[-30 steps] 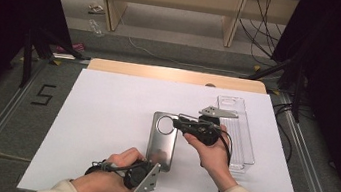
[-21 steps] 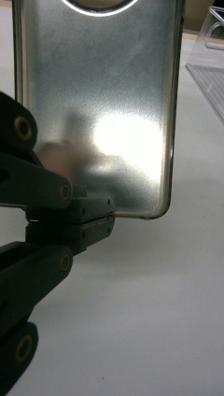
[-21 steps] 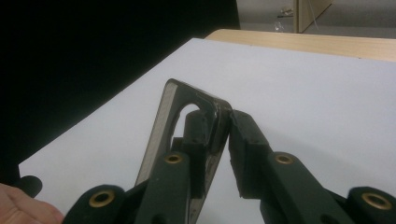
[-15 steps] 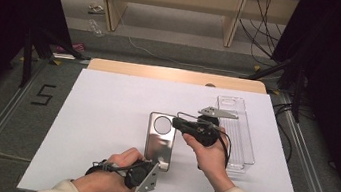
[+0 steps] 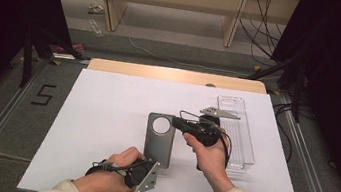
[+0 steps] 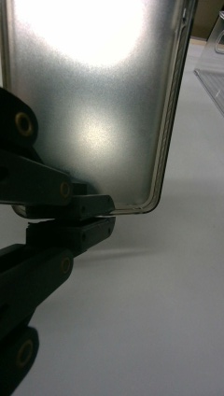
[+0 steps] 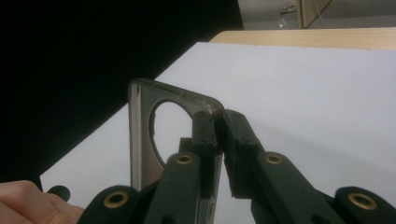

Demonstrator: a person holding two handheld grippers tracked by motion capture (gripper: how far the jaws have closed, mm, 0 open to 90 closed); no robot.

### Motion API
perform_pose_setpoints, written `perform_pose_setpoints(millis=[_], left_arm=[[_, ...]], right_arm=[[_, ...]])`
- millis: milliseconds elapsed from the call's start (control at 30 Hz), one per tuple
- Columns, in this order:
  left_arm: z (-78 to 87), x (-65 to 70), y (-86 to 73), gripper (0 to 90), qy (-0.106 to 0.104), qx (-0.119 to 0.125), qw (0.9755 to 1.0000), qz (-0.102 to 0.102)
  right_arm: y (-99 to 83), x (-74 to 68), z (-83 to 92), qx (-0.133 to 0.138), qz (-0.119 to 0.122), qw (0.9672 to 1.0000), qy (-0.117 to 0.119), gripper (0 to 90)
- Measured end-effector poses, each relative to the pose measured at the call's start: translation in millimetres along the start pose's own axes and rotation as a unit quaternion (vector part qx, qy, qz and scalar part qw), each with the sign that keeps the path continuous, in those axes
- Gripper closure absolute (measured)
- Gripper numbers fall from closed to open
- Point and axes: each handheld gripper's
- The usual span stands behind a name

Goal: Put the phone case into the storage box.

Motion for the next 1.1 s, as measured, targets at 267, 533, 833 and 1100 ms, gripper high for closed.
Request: perform_pose_setpoints(millis=[267, 533, 833, 1100], left_arm=[[8.1, -1.4, -3.9, 71.2, 0.014, 0.056, 0.9971, 0.049], [27.7, -5.4, -16.4, 40.2, 0.033, 0.154, 0.9766, 0.146], [43.9, -3.8, -35.4, 23.4, 0.048, 0.183, 0.9509, 0.245], [51.7, -3.3, -51.8, 9.3, 0.068, 0.174, 0.9338, 0.305]], right_arm=[[2.0, -0.6, 3.4, 0.014, 0.009, 0.9998, -0.008, 83.8], [4.8, -2.9, 8.2, 0.03, 0.027, 0.999, -0.018, 83.7], [6.2, -2.4, 10.6, 0.036, 0.033, 0.9985, -0.023, 83.6], [7.9, -1.6, 12.6, 0.043, 0.039, 0.998, -0.025, 83.5]])
Point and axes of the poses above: each handheld gripper's, and its own axes: z roughly backward along the jaws, y roughly out of its top, x roughly to its right, and after that the axes turned 13 degrees about -z, right-handed
